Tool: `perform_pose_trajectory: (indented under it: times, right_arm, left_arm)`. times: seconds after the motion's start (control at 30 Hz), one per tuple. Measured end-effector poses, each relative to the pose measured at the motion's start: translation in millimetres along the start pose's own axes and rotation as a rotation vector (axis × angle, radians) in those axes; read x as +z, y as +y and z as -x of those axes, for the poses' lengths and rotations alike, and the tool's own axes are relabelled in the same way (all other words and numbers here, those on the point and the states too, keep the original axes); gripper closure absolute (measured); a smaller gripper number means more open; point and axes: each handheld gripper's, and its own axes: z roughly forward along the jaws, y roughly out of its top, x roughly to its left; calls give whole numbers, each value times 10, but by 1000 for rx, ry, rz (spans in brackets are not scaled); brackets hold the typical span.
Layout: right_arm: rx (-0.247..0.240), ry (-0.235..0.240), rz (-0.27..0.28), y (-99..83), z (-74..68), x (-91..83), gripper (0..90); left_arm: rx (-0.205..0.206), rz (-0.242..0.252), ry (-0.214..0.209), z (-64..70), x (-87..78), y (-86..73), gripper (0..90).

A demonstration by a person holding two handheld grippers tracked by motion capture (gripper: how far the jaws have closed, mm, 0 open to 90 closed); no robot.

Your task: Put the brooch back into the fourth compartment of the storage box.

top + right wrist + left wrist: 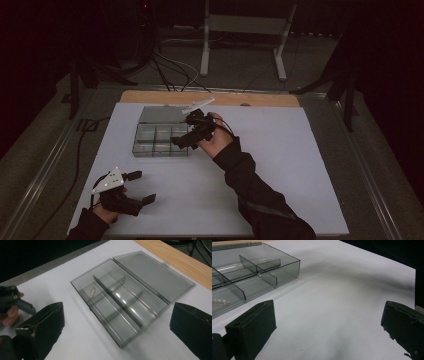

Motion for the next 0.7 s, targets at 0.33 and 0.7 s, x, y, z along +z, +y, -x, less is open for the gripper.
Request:
perform_pose_trajectory:
  times: [0.33, 0.7]
  right_arm:
    - [67, -12, 58, -419, 244, -452, 0]
    - [95, -31, 110, -943, 407, -829, 0]
  left_arm:
    - [5, -7, 3, 5, 16, 2, 13]
    - [3, -7, 9, 11, 7, -2, 13]
